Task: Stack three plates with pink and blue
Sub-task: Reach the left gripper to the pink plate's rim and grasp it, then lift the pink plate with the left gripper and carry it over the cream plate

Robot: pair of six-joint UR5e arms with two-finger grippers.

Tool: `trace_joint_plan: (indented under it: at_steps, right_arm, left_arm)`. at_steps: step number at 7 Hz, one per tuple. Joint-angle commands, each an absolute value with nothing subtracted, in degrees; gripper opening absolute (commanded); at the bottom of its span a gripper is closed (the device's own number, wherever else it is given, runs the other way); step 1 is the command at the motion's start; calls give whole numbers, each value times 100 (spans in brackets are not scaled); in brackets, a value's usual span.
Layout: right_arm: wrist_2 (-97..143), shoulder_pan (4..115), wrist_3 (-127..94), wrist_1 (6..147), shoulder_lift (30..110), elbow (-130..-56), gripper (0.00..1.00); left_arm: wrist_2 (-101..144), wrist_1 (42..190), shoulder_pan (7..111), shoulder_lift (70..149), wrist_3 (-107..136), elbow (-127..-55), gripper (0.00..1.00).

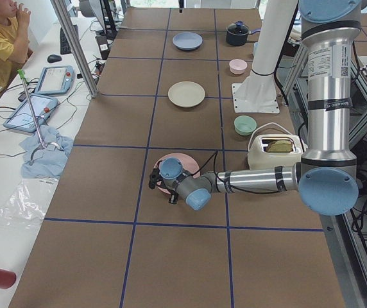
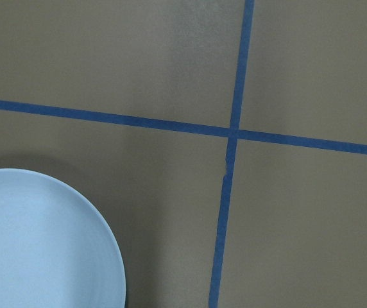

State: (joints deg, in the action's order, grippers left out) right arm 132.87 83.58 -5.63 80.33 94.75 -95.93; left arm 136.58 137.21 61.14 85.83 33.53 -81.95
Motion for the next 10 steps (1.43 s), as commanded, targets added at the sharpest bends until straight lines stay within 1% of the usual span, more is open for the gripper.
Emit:
trace_joint_plan:
  at_steps: [1,2,3,4,6,7,8,9,10]
  right_arm:
    - [13289,8358,-562,8033,9475,-9598,100]
    - [13298,8358,-562,8033,9475,-9615,100]
    - [13367,8358,-562,8033,9475,-9633,100]
    - [13412,8271,-562,8033,9475,-9624,100]
    - [13456,7859,-789,7475,9404,-9607,100]
    - [13473,7744,-1209,7158,9422,-9615,100]
    - [13465,7647,-1256,6824,9483,-9572,100]
    - [13482,7629,-1266,6777,9492,-9571,100]
    - [13491,7629,-1266,6759,9510,-9580,100]
  left_arm:
    - [13789,13729,6108,8622,3428,-8314,0]
    - [14199,13624,6117,8622,3637,-8706,0]
    - [14760,13597,6117,8805,4370,-8910,0]
    - [14800,13597,6117,8972,4995,-9182,0]
    - [14810,13614,5952,9471,6312,-9657,0]
    - [14679,13614,5541,9831,7033,-9807,0]
    - [14260,13597,5111,10392,7736,-9809,0]
    - [13795,13571,4480,10789,8213,-9756,0]
    - [13225,13570,4073,11054,8453,-9695,0]
